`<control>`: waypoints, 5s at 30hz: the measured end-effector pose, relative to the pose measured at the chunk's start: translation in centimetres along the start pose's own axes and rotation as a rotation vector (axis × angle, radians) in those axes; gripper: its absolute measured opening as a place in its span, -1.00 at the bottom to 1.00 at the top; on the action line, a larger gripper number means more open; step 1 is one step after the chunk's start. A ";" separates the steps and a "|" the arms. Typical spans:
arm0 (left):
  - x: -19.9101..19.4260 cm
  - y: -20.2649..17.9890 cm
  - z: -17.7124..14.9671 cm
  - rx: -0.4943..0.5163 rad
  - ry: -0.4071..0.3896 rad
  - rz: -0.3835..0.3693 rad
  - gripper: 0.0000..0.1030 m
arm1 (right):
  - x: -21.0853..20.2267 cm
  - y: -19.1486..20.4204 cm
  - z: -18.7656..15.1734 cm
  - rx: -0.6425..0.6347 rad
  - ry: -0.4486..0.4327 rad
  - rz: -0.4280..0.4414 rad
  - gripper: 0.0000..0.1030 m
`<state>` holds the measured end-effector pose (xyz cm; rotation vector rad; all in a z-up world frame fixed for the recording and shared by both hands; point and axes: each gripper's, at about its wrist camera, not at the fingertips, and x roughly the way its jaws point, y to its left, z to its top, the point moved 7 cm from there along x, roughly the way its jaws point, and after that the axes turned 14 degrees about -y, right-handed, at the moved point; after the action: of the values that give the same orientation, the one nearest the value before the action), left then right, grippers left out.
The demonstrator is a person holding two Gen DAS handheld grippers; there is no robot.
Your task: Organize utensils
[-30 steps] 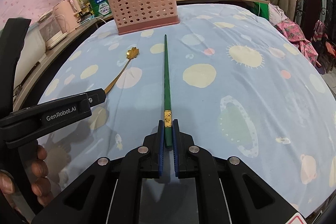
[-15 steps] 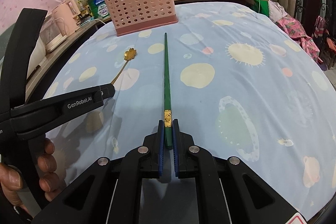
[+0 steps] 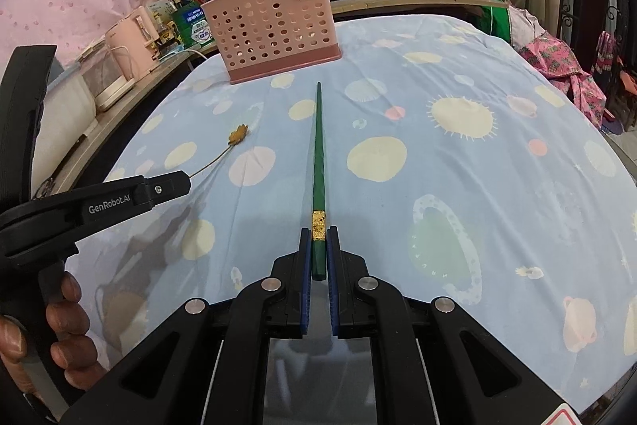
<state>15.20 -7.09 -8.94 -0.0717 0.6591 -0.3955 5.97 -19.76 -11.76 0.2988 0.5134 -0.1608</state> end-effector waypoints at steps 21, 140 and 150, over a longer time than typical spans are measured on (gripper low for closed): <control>-4.1 0.0 7.0 0.021 -0.115 -0.043 -0.99 | -3.8 1.1 11.3 0.056 -0.227 0.079 -0.87; -3.8 1.2 12.5 0.128 -0.166 0.284 0.86 | -1.2 3.0 16.5 -0.066 -0.215 -0.090 0.88; -4.1 1.6 12.8 0.122 -0.177 0.295 0.86 | -1.1 3.0 16.6 -0.064 -0.217 -0.099 0.88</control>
<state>20.58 -4.77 3.26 0.1052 0.4605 -0.1416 13.34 -22.22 3.26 0.1911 0.3174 -0.2692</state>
